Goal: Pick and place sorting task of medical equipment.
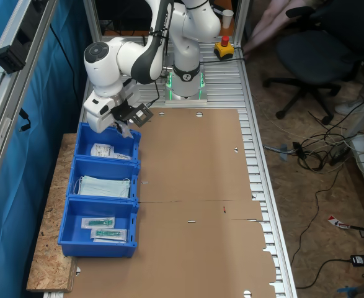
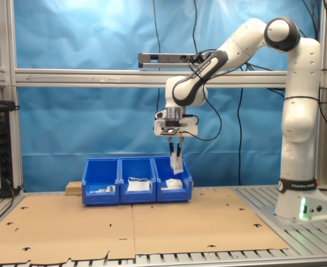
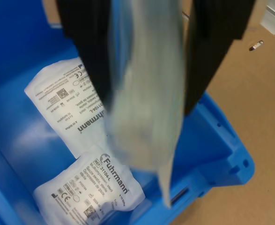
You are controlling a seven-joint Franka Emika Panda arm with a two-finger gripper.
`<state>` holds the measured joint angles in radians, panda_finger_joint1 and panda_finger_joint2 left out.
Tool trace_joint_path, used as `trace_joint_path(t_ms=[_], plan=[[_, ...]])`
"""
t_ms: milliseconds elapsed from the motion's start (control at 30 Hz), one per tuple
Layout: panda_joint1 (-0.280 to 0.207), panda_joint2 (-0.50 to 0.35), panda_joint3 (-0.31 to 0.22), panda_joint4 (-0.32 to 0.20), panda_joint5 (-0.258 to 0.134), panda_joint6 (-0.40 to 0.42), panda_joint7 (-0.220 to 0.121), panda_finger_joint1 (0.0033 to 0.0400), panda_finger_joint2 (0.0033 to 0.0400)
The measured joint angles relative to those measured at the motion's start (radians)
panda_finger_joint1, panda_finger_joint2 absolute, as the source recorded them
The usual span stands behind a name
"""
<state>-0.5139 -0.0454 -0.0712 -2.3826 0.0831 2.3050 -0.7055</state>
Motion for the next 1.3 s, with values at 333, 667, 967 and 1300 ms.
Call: trace_joint_path(t_ms=[333,667,967,1300], plan=[[0.000,0.000,0.000,0.000,0.000,0.000,0.000,0.0215,0.0215],[0.000,0.000,0.000,0.000,0.000,0.000,0.000,0.0376,0.0376],[0.014,-0.002,0.004,0.000,0.000,0.000,-0.002,0.0399,0.0399],[0.074,-0.037,0.029,-0.001,0.000,0.000,-0.014,0.0399,0.0399]])
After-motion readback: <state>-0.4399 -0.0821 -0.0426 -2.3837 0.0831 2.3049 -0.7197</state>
